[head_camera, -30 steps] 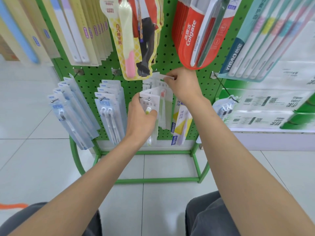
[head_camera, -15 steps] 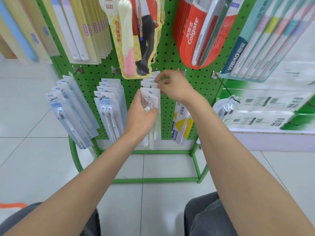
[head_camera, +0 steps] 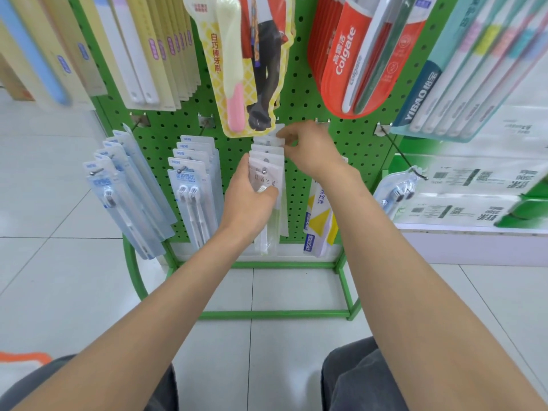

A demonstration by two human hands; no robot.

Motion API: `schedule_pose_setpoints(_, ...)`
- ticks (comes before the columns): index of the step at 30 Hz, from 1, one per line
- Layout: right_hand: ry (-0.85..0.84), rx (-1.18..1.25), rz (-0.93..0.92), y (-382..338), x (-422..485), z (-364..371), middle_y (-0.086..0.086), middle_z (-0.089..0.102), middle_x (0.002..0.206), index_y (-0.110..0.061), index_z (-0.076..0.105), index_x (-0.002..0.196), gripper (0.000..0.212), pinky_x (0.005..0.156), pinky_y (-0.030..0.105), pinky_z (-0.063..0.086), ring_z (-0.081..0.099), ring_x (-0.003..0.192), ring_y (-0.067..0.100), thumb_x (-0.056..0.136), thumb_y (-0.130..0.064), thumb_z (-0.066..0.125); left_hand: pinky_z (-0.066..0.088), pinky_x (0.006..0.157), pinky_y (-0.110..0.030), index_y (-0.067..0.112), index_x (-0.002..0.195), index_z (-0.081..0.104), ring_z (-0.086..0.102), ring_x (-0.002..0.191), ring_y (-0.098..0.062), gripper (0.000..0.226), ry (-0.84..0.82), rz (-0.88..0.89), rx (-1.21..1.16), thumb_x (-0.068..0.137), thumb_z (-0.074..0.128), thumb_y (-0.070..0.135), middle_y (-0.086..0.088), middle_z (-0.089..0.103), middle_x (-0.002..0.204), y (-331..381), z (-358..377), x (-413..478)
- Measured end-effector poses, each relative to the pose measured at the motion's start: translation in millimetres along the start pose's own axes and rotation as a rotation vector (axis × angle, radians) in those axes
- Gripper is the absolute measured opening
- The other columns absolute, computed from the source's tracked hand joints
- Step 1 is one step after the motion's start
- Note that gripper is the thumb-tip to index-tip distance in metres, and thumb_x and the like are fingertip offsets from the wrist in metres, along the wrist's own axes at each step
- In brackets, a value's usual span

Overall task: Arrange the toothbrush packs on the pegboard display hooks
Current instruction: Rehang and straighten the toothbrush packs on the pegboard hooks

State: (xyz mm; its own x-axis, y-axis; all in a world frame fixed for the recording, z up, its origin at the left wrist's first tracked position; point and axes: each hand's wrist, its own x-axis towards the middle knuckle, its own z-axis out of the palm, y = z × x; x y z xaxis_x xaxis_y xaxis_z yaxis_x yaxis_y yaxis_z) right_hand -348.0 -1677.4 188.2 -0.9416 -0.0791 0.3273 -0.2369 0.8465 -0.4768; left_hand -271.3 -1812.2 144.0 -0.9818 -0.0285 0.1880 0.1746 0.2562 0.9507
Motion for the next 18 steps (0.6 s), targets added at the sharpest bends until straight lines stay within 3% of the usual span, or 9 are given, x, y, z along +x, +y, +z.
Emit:
schedule_pose_setpoints(5, 0.052, -0.01, 0.042, -6, 0, 1, -0.001, 0.064, 0.091, -0.013, 0.071, 0.099, 0.014, 0.079, 0.036, 0.054, 0.064, 0.092, 0.024, 0.09, -0.013, 0.059, 0.041, 0.083, -0.014, 0.033, 0.133, 0.05, 0.053, 0.109, 0.008, 0.056, 0.005, 0.003, 0.005, 0.085, 0.055, 0.004, 0.019, 0.062, 0.119, -3, 0, 2)
schedule_pose_setpoints(10, 0.103, -0.053, 0.087, -9, -5, -6, 0.0, 0.069, 0.098, -0.015, 0.07, 0.1, 0.013, 0.079, 0.034, 0.053, 0.064, 0.093, 0.024, 0.091, -0.02, 0.061, 0.035, 0.114, -0.033, 0.024, 0.152, 0.029, 0.04, 0.136, -0.005, 0.073, -0.004, -0.044, 0.016, 0.086, 0.057, 0.012, 0.01, 0.045, 0.148, -4, -2, 3)
schedule_pose_setpoints(13, 0.15, -0.123, 0.096, -12, -14, -10, 0.001, 0.07, 0.1, -0.015, 0.07, 0.102, 0.016, 0.077, 0.032, 0.05, 0.063, 0.095, 0.026, 0.093, -0.02, 0.059, 0.037, 0.112, -0.035, 0.027, 0.15, 0.032, 0.04, 0.136, -0.005, 0.071, -0.009, -0.033, 0.038, 0.085, 0.056, 0.015, 0.013, 0.046, 0.146, -2, -3, 0)
schedule_pose_setpoints(16, 0.179, -0.132, 0.095, -15, -30, -13, 0.0, 0.072, 0.099, -0.018, 0.071, 0.103, 0.019, 0.079, 0.036, 0.053, 0.064, 0.094, 0.026, 0.092, -0.02, 0.056, 0.041, 0.098, -0.02, 0.027, 0.144, 0.038, 0.048, 0.119, 0.003, 0.061, 0.013, -0.022, 0.046, 0.089, 0.055, 0.008, 0.016, 0.054, 0.129, -1, -3, -5)
schedule_pose_setpoints(18, 0.2, -0.112, 0.086, -18, -44, -17, -0.001, 0.072, 0.095, -0.019, 0.072, 0.1, 0.018, 0.076, 0.036, 0.054, 0.065, 0.09, 0.025, 0.091, -0.019, 0.056, 0.038, 0.105, -0.026, 0.025, 0.146, 0.035, 0.044, 0.128, -0.006, 0.065, 0.04, -0.023, 0.06, 0.088, 0.058, 0.008, 0.009, 0.049, 0.138, -2, -2, -9)
